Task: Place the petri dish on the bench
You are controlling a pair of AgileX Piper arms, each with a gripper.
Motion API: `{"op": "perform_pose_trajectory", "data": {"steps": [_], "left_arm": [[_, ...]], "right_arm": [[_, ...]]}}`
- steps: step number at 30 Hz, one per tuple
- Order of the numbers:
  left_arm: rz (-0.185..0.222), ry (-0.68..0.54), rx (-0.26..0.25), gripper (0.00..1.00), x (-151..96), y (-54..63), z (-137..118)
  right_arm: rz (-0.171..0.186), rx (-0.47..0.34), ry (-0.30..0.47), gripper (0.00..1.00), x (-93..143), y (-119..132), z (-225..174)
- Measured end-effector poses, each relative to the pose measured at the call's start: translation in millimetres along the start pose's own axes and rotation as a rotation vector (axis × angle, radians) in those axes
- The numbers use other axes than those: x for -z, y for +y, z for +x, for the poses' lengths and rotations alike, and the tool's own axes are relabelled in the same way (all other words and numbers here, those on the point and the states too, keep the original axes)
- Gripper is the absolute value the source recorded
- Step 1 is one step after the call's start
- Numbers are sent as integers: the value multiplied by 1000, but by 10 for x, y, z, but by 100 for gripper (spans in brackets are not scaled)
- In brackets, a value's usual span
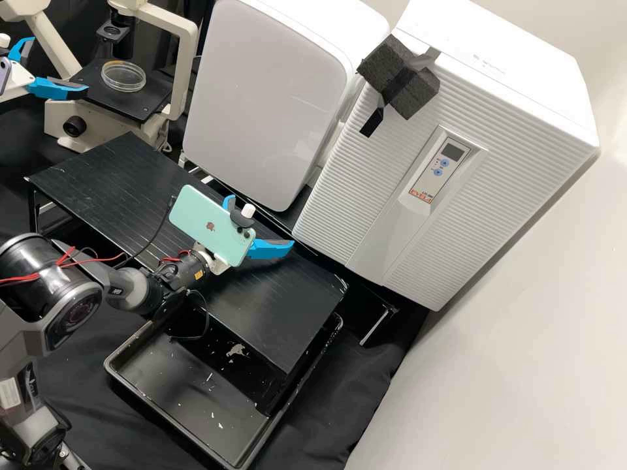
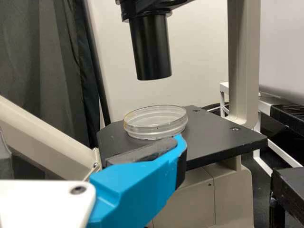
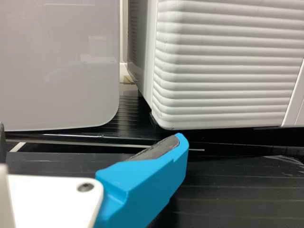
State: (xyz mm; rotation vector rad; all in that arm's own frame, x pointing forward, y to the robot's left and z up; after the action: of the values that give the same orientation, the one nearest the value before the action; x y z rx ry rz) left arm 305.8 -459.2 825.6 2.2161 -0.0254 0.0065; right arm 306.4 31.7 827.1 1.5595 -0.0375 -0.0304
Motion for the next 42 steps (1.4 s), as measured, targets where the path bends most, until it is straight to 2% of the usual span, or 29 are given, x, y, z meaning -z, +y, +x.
{"op": "perform_pose_trajectory", "data": {"steps": [8,15,19,21,23,28,34,42], "left_arm": [[1,-7,-4,100,-18,16,27],[17,-63,-51,100,-131,226,235],[6,-72,-65,100,-161,312,348],[-8,-91,-61,100,-186,348,420],[-41,-113,-46,100,-211,363,510],[-65,-146,8,100,-248,308,702],[-62,-123,90,100,-228,186,896],[-58,-106,143,100,-209,58,1091]], "right_arm": [[0,0,0,100,0,0,0],[0,0,0,100,0,0,0],[0,0,0,100,0,0,0],[0,0,0,100,0,0,0],[0,0,0,100,0,0,0],[0,0,0,100,0,0,0],[0,0,0,100,0,0,0],[0,0,0,100,0,0,0]]}}
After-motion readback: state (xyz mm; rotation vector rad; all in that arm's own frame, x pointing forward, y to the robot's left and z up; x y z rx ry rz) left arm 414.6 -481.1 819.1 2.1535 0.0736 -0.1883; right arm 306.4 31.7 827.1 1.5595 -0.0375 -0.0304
